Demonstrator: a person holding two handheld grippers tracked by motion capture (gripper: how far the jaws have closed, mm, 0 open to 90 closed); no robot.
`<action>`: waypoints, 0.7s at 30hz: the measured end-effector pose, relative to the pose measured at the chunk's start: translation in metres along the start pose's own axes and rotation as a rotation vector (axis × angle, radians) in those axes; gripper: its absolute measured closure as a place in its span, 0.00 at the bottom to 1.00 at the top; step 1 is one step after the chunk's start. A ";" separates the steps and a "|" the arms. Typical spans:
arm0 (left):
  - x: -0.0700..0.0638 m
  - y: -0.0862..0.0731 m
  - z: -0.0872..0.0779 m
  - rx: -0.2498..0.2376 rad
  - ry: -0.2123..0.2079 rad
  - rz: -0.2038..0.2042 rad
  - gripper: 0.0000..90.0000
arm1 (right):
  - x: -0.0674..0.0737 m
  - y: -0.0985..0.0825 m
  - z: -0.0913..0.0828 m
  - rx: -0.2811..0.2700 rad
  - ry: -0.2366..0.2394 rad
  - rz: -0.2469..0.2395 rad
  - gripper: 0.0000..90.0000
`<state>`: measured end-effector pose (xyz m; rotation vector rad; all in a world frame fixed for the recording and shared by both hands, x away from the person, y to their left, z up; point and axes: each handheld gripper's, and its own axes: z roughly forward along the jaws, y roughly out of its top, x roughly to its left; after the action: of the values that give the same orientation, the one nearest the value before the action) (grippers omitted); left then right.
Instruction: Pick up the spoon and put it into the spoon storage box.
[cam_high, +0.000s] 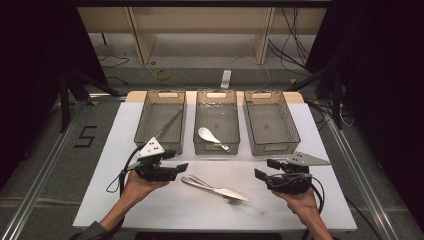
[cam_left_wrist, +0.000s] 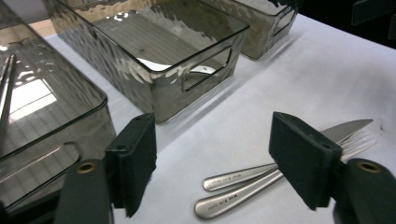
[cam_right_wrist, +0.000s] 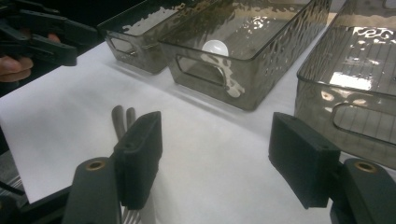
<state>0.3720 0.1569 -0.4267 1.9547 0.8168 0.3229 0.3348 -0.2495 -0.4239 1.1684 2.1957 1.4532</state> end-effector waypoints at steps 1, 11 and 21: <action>0.000 0.000 0.004 0.007 -0.008 0.002 0.40 | 0.001 -0.003 -0.001 0.000 0.001 0.004 0.39; -0.001 0.003 0.018 0.047 -0.023 0.033 0.57 | 0.005 -0.011 -0.006 0.005 -0.010 -0.002 0.37; -0.001 0.005 0.029 0.095 -0.064 0.065 0.74 | 0.006 -0.015 -0.007 0.007 -0.012 -0.006 0.35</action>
<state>0.3884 0.1348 -0.4374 2.0731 0.7409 0.2628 0.3196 -0.2526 -0.4324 1.1685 2.1964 1.4332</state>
